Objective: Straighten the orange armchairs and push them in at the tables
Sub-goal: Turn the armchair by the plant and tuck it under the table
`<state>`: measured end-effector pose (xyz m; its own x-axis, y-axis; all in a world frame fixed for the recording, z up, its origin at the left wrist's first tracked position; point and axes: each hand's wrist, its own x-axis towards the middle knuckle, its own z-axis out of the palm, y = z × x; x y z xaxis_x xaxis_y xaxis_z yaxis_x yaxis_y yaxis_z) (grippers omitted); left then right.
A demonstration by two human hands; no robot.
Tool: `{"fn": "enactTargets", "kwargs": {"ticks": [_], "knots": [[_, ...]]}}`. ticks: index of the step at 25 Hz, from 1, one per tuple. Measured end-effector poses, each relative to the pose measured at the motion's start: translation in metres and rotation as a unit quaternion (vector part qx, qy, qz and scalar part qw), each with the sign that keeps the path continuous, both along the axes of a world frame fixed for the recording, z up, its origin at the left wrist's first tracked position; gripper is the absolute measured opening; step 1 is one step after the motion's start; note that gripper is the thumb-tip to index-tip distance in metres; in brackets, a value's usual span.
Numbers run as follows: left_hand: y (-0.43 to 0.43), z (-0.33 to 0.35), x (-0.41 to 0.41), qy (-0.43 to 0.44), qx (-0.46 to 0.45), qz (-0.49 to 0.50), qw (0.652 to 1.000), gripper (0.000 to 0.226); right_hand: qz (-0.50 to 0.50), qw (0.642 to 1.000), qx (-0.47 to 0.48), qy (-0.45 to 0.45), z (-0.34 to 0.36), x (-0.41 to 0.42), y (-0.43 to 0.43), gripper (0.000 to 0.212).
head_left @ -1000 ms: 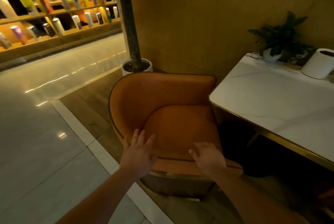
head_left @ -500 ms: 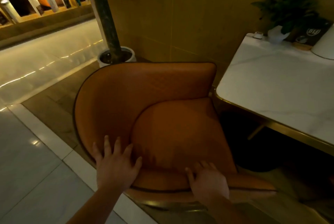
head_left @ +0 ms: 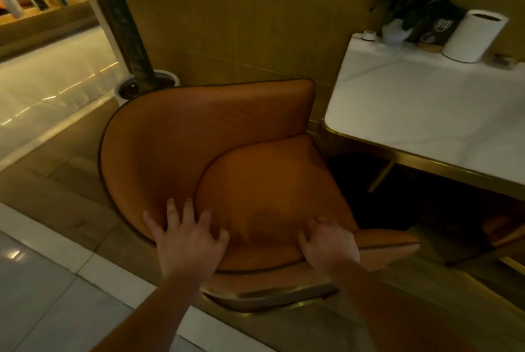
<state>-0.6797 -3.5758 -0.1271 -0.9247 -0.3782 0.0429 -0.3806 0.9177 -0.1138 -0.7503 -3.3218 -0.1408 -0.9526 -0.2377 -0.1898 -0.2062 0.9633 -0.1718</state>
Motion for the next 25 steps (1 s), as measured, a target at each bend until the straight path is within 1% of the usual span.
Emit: {"fn": "enactTargets", "kwargs": {"ticks": [6, 13, 25], "knots": [[-0.025, -0.006, -0.032, 0.02, -0.006, -0.004, 1.0, 0.058, 0.006, 1.0, -0.012, 0.026, -0.007, -0.028, -0.019, 0.031], [-0.055, -0.007, -0.086, 0.044, -0.004, 0.004, 0.999, 0.059, 0.018, 0.999, -0.041, 0.018, -0.013, -0.082, -0.044, 0.037], [-0.107, -0.007, -0.161, 0.062, -0.004, -0.035, 0.997, 0.06, -0.027, 0.996, -0.055, 0.058, -0.019, -0.144, -0.094, 0.029]]}}
